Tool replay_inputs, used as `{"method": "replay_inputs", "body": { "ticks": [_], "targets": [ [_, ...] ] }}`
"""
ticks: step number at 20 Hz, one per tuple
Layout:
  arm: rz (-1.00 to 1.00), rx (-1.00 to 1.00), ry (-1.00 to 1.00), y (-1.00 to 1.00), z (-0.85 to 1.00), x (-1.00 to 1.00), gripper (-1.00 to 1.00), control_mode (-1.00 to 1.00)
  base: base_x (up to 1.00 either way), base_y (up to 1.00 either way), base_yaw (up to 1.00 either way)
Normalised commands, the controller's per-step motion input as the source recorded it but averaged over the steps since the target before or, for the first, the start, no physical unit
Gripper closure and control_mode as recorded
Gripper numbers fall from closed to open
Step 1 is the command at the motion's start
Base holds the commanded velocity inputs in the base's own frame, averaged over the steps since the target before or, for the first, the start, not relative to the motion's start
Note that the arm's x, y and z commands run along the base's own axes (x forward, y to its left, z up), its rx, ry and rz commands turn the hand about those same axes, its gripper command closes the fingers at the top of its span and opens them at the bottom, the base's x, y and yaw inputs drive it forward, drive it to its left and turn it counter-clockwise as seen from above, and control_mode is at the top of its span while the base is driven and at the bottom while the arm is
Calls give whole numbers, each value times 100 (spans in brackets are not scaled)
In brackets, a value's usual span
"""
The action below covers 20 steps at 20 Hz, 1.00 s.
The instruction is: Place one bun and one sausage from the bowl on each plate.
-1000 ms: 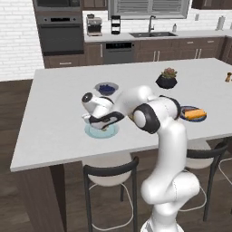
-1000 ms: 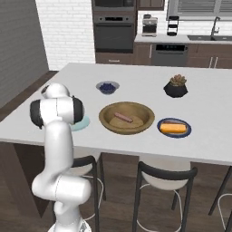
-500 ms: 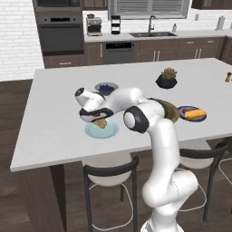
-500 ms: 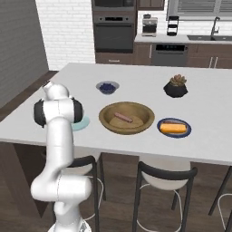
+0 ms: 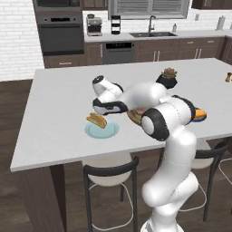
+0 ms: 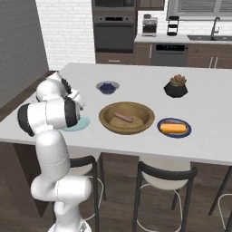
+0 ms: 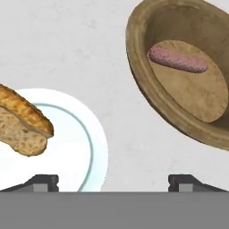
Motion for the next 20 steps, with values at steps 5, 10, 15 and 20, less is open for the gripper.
{"method": "replay_inputs", "body": {
  "ticks": [5,10,15,20],
  "targets": [
    [-4,7,-8,-100,46,-52,-100,-100,0,0,0],
    [-4,11,3,-100,58,-18,-100,-100,0,0,0],
    [0,15,26,-100,53,13,-100,-100,0,0,0],
    [29,-5,46,-86,-46,33,-100,-100,0,0,0]
  ]
}}
